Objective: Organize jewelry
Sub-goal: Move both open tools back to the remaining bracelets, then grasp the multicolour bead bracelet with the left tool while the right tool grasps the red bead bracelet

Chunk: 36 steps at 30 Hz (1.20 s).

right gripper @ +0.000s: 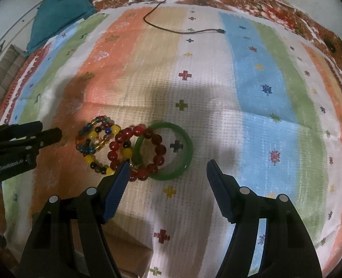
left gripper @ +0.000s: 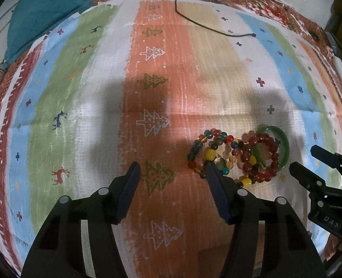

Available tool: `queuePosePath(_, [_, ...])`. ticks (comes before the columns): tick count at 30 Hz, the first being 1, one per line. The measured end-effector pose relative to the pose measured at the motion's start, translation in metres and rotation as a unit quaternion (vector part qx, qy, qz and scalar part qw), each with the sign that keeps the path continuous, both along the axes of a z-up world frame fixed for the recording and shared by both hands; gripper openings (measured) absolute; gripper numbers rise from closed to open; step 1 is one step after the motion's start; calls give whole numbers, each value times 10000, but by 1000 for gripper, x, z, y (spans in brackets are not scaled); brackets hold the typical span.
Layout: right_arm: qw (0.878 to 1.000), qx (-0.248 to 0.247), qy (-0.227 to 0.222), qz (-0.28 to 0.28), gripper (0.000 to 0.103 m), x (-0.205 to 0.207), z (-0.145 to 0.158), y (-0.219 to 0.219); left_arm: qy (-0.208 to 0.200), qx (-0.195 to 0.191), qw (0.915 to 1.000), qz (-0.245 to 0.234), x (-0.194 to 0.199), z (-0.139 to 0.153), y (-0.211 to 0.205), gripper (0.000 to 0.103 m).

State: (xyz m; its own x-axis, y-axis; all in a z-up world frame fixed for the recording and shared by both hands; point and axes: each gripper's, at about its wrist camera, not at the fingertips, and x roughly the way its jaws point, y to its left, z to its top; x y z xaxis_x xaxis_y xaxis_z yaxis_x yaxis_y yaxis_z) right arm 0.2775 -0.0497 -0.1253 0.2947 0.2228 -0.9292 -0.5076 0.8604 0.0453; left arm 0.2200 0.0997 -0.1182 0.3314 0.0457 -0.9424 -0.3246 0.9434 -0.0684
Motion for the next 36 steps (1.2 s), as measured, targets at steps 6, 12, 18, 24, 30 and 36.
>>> queuePosePath(6, [10000,0,50,80,62,5,-4,9,45,77,9999,-50,6,-4,0,58])
queuePosePath(12, [9998,-4,158,82,62,10,-11,14,170,54,9998,-115,12,-11,-1,43])
queuePosePath(18, [9996,-145,197,157,55,15,-20,20,248,79,9995,-174,18,-19,-2,41])
queuePosePath(24, [9992,-191,275,229,45,20,-27,25,301,53,9993,-193,24,-25,2,41])
queuePosePath(30, [9987,-250,363,250,32,23,-35,26,331,36,9988,-353,30,-31,-2,41])
queuePosePath(36, [9985,-276,367,282,23,26,-41,27,336,206,9982,-462,34,-40,-5,35])
